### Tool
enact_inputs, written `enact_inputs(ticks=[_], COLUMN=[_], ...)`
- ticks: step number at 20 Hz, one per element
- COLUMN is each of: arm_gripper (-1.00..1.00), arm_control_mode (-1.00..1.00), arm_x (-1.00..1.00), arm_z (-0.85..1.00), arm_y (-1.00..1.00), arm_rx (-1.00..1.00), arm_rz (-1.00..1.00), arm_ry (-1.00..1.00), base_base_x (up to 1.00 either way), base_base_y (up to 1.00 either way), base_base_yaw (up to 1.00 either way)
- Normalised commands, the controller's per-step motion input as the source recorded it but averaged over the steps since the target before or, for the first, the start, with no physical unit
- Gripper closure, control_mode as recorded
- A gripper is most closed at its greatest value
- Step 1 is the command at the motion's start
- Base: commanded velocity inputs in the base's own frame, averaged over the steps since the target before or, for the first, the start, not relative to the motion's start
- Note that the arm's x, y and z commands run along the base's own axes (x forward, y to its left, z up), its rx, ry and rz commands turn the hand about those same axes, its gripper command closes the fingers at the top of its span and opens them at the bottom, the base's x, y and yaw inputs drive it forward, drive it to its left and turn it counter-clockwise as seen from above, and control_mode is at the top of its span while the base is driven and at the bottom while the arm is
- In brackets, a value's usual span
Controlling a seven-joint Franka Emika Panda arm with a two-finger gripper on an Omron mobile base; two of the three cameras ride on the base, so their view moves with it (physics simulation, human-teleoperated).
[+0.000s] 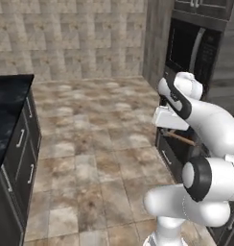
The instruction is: Take a straw from the drawer in front and place it inside the glass cup on the dining counter.
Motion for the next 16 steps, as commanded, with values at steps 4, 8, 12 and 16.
enact_inputs(ticks=[4, 8, 12, 16], arm_gripper=[1.00, 1.00, 1.00, 1.00], arm_control_mode=[1.00, 1.00, 1.00, 1.00], arm_x=[0.00, 0.00, 0.00, 0.00], arm_z=[0.00, 0.00, 0.00, 0.00], arm_y=[0.00, 0.00, 0.00, 0.00], arm_rx=[0.00, 0.00, 0.00, 0.00], arm_rz=[0.00, 0.00, 0.00, 0.00], arm_ry=[0.00, 0.00, 0.00, 0.00], base_base_x=[0.75, 0.99, 1.00, 1.00], base_base_y=[0.53, 0.48, 0.41, 0.32], base_base_yaw=[0.20, 0.00, 0.00, 0.00])
